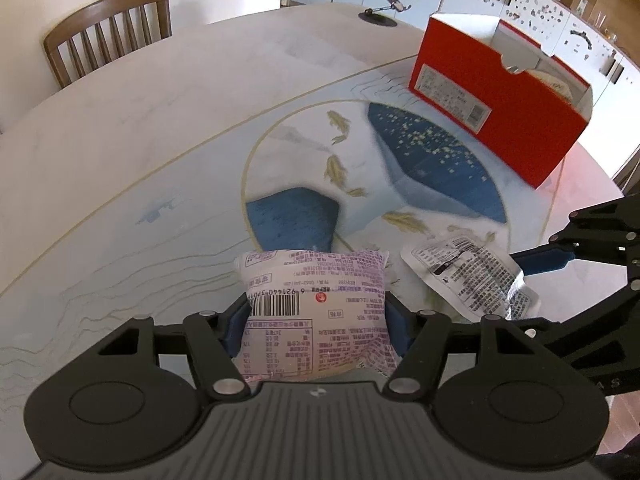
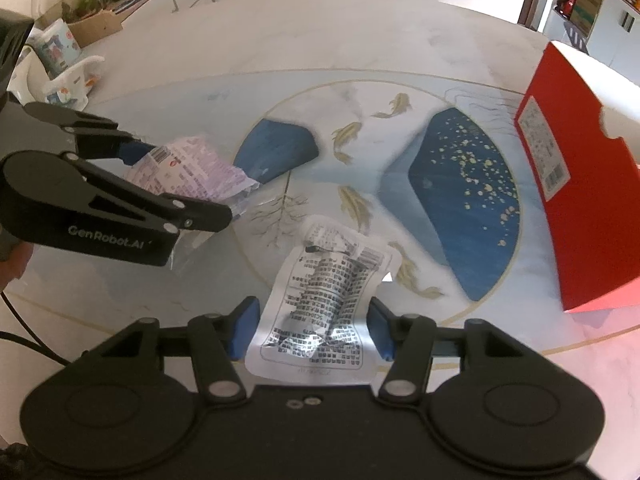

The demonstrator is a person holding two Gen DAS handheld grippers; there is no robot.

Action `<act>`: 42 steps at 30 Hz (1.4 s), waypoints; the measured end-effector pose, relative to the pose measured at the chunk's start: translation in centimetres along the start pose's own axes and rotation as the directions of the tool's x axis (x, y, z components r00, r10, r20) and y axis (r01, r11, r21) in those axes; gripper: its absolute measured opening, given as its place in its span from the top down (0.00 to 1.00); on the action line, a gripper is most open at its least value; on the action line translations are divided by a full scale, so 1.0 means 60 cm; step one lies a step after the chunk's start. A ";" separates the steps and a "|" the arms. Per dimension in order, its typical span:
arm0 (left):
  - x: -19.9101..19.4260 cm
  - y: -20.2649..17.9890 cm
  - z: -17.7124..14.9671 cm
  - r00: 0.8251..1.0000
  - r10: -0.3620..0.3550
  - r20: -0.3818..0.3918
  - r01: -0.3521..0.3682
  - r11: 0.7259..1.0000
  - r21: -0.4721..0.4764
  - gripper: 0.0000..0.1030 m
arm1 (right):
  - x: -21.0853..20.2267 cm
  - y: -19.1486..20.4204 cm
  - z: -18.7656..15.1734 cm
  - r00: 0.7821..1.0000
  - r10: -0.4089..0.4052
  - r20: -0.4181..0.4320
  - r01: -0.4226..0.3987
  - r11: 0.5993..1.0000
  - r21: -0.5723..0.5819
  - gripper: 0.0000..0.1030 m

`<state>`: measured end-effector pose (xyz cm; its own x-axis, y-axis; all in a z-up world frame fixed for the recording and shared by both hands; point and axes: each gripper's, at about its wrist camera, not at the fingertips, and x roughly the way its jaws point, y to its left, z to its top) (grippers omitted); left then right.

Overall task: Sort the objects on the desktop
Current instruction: 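Carry pink bread bag in left tool and white pouch in right tool over red box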

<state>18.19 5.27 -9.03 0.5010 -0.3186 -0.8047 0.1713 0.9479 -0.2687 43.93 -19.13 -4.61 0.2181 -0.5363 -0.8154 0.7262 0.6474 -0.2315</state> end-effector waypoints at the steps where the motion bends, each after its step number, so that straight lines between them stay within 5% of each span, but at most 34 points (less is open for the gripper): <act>1: -0.003 -0.003 0.001 1.000 -0.004 0.002 0.004 1.000 -0.004 0.36 | -0.004 -0.003 -0.001 1.000 0.001 0.004 -0.001 1.000 0.004 0.45; 42: -0.129 -0.199 0.051 0.994 -0.096 0.051 0.094 0.994 0.055 0.36 | -0.236 -0.154 -0.055 0.981 0.055 0.184 -0.061 0.998 0.026 0.46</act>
<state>14.91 -3.58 2.02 0.5248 -0.4082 -0.7470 0.2634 0.9123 -0.3135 31.97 -15.75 7.30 0.3740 -0.5904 -0.7153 0.7285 0.6643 -0.1674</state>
